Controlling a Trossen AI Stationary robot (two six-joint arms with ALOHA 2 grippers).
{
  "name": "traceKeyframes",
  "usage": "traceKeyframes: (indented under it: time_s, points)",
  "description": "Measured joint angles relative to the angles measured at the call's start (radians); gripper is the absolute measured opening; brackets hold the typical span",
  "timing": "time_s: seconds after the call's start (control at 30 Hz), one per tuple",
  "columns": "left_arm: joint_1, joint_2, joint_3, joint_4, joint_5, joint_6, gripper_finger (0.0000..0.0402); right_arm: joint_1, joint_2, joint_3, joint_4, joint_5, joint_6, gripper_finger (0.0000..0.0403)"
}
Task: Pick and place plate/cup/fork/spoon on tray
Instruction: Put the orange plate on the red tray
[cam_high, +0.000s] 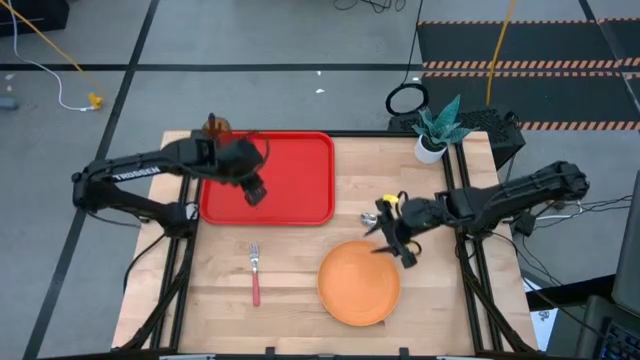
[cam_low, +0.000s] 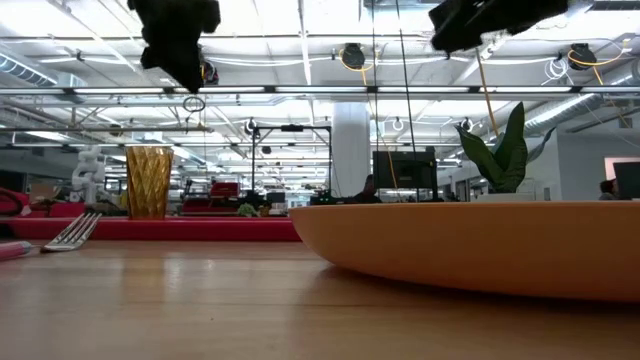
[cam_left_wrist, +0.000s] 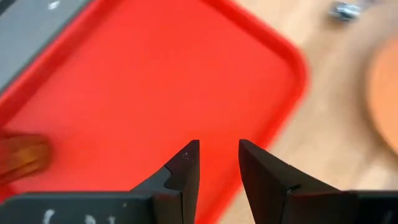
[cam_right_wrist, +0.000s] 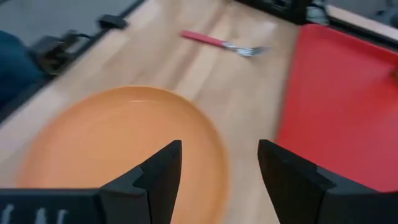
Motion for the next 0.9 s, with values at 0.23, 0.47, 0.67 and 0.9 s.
traceKeyframes:
  time_s: [0.23, 0.47, 0.67, 0.9]
  points:
    - [-0.254, 0.0, 0.0, 0.153, -0.001, 0.025, 0.0113, 0.224, 0.008, 0.0, -0.06, 0.127, 0.11, 0.0203]
    - [-0.406, 0.009, 0.0, 0.338, -0.006, 0.051, 0.0113, 0.415, 0.073, 0.001, -0.079, 0.185, 0.242, 0.0203]
    - [-0.478, 0.055, -0.001, 0.36, -0.032, 0.059, 0.0113, 0.519, 0.185, 0.001, -0.097, 0.182, 0.365, 0.0203]
    - [-0.523, 0.158, -0.001, 0.391, -0.047, 0.021, 0.0113, 0.581, 0.318, 0.001, -0.087, 0.18, 0.422, 0.0203]
